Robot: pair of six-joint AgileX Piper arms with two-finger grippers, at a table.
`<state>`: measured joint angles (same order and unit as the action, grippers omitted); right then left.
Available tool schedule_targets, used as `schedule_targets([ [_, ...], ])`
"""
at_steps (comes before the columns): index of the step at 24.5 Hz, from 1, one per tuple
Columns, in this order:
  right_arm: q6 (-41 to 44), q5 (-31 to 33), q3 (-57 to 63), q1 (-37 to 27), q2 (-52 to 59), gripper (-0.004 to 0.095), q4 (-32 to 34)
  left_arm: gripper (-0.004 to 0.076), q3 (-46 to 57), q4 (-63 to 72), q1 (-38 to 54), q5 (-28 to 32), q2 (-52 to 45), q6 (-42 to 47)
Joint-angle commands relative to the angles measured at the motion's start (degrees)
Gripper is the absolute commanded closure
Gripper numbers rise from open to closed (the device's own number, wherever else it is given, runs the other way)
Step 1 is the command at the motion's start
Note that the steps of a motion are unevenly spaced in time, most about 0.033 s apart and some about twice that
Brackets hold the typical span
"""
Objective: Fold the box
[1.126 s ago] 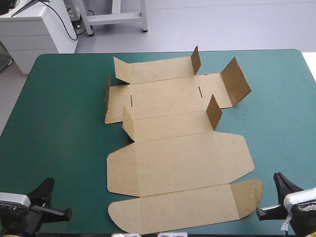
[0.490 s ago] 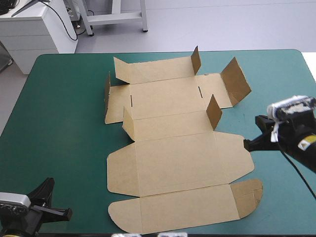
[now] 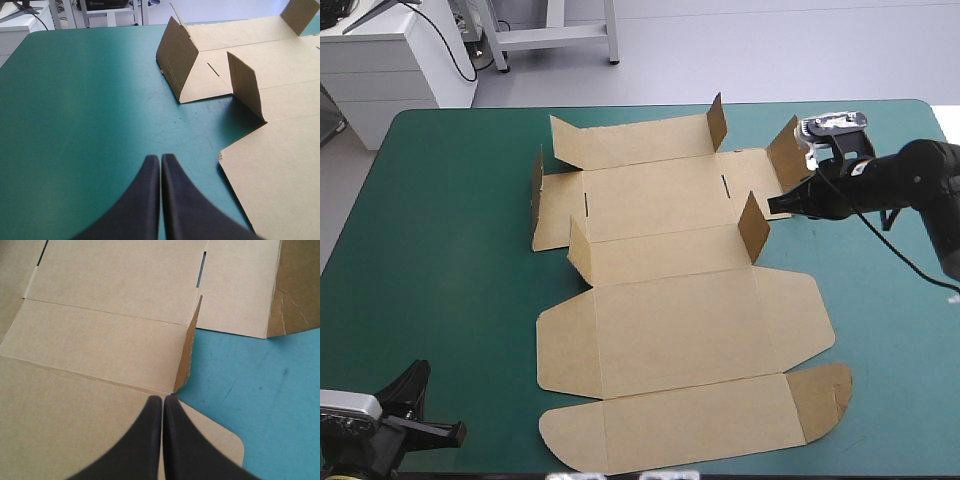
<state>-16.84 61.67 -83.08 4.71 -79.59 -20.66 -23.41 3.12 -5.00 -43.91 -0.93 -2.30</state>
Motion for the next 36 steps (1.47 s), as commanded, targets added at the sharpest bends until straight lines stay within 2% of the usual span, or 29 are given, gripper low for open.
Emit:
schedule_targets([
  [1,-0.3,-1.2,-5.0,-0.4,-3.1,0.0907,-0.9,0.0731,-1.2,0.7,-0.1,4.3,-0.4,-0.1],
  [4,-0.7,0.7,-7.9,-0.4,-7.0,0.0858,-0.3,0.0731,-1.2,0.7,-0.1,4.3,-0.4,-0.1],
  [7,-0.5,3.8,-11.1,-0.4,-11.0,0.0761,0.3,0.0731,-1.2,0.7,-0.1,4.3,-0.4,-0.1],
  [12,0.0,6.7,-15.7,-0.4,-16.7,0.0523,0.3,0.0731,-1.2,0.7,-0.1,4.3,-0.4,-0.1],
  [13,0.0,6.7,-16.8,-0.4,-18.0,0.0429,0.2,0.0731,-1.2,0.7,-0.1,4.3,-0.4,-0.1],
  [15,0.5,6.6,-17.3,-0.4,-19.4,0.0345,0.2,0.0731,-1.2,0.7,-0.1,4.3,-0.4,-0.1],
  [17,0.5,6.6,-17.3,-0.4,-21.6,0.0309,0.4,0.0731,-1.2,0.7,-0.1,4.3,-0.4,-0.1],
  [26,-0.1,7.7,-17.3,1.7,-28.4,0.0310,-0.3,0.0731,-1.2,0.7,-0.1,4.3,-0.4,0.1],
  [32,1.9,5.8,-17.3,6.1,-30.6,0.0317,6.9,0.0731,-1.2,0.7,-0.1,4.3,-0.4,0.1],
  [33,2.2,5.5,-17.3,6.4,-30.7,0.0335,7.5,0.0731,-1.2,0.7,-0.1,4.3,-0.4,0.1],
  [36,2.9,5.1,-17.3,6.5,-30.7,0.0538,10.3,0.0731,-1.2,0.7,-0.1,4.3,-0.4,0.1],
])
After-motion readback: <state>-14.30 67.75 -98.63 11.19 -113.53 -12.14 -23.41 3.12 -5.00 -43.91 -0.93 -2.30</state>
